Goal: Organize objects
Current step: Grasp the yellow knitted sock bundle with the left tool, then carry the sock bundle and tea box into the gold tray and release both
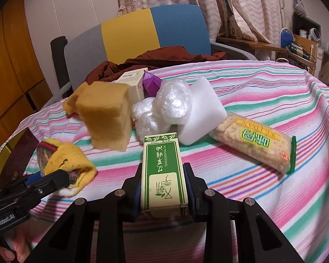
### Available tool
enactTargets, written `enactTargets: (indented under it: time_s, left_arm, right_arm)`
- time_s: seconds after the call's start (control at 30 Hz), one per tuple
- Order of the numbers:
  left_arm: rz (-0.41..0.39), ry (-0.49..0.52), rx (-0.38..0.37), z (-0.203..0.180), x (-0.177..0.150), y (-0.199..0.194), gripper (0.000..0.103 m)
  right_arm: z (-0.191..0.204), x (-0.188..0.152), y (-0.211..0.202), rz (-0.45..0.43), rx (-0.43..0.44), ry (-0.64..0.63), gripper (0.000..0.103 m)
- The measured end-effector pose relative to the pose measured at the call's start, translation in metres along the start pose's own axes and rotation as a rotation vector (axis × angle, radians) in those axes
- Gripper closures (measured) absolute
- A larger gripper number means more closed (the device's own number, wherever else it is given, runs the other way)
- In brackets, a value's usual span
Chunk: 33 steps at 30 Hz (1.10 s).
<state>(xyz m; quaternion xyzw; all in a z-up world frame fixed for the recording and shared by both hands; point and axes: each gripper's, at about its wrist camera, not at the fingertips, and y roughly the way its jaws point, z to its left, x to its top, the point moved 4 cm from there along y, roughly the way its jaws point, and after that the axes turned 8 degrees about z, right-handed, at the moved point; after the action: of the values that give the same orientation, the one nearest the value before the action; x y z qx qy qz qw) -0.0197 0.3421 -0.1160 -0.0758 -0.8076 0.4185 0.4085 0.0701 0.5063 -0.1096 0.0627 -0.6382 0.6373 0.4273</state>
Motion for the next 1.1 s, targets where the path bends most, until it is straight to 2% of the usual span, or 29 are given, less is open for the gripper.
enactTargets:
  time_s: [0.23,0.4,0.57,0.9,1.1]
  left_arm:
    - [-0.02,0.024,0.009,0.001,-0.025,-0.012,0.062]
    - [-0.012,-0.02,-0.015,0.013,-0.031,-0.017,0.062]
    - [-0.001,0.012,0.009,0.008,-0.037,-0.025,0.064]
    - [-0.074,-0.053,-0.033,0.023,-0.058,-0.089,0.064]
    - [-0.112,-0.075,-0.038,0.037,-0.066,-0.125,0.064]
  right_arm:
    - [0.022,-0.015,-0.012,0.033,0.003,-0.026,0.07]
    - [0.031,-0.021,-0.02,0.074,0.06,0.03,0.071]
    - [0.047,-0.029,-0.027,0.101,0.085,0.021,0.071]
    - [0.09,-0.045,-0.032,0.144,0.129,-0.051,0.071]
    - [0.119,-0.056,-0.036,0.179,0.184,-0.081,0.071]
